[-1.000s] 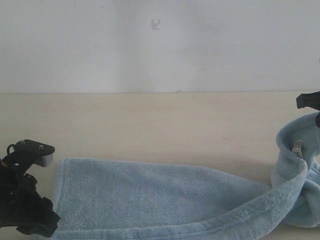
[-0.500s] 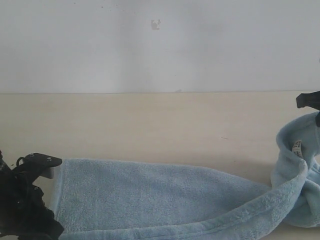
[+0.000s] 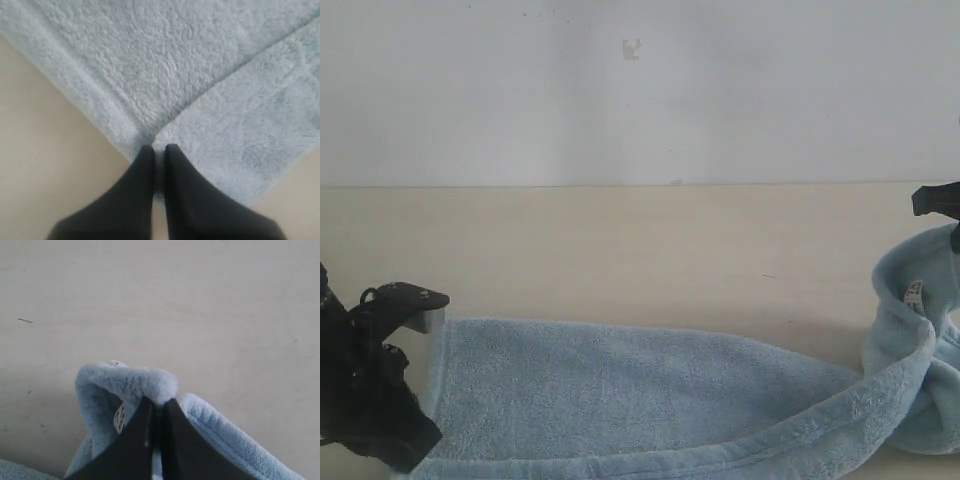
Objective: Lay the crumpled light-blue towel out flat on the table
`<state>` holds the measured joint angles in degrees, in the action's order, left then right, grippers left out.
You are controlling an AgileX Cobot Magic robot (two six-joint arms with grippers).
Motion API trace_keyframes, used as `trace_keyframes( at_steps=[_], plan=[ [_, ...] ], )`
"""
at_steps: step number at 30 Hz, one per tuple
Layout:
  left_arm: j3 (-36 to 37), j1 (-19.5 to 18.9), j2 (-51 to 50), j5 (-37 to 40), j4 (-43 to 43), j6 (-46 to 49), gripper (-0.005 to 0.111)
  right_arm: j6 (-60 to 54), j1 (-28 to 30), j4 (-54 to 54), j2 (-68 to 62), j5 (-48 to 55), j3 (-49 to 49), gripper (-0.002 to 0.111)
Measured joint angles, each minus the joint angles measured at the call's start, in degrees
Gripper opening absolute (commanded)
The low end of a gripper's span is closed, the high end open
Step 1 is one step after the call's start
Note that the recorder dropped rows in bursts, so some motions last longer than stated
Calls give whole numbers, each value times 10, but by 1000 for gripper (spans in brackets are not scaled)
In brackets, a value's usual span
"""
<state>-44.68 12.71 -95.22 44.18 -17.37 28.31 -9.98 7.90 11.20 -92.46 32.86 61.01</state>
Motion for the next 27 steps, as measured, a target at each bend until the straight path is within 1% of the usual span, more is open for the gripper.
trace_keyframes(
  at_steps=[4,5,7,10,13,16,17,19,21,23,24,27],
  plan=[
    [-17,0,68,-1,9,-22,4,0,0,2,0,0,0,0],
    [-18,0,124,-13,19,-30,4,0,0,5,5,0,0,0],
    [-18,0,183,-29,36,-40,4,0,0,8,21,1,0,0],
    [-18,0,286,-62,76,-65,4,1,0,9,82,5,0,0],
    [-18,0,402,-90,113,-87,4,-2,0,10,172,23,0,0],
    [-18,0,579,-154,162,-96,4,-6,0,10,318,56,0,0],
    [-19,0,642,-180,189,-96,4,-9,0,6,372,65,0,0],
    [-20,0,718,-212,261,-99,4,-11,0,-5,475,69,0,0],
    [-21,0,740,-213,316,-131,4,-11,0,-20,545,59,0,0],
    [-10,0,732,-224,359,-169,4,5,0,-49,563,45,0,0],
    [9,0,702,-247,408,-206,4,29,0,-93,553,34,0,0],
    [46,0,623,-293,493,-273,4,91,0,-173,473,23,3,0]
  ],
)
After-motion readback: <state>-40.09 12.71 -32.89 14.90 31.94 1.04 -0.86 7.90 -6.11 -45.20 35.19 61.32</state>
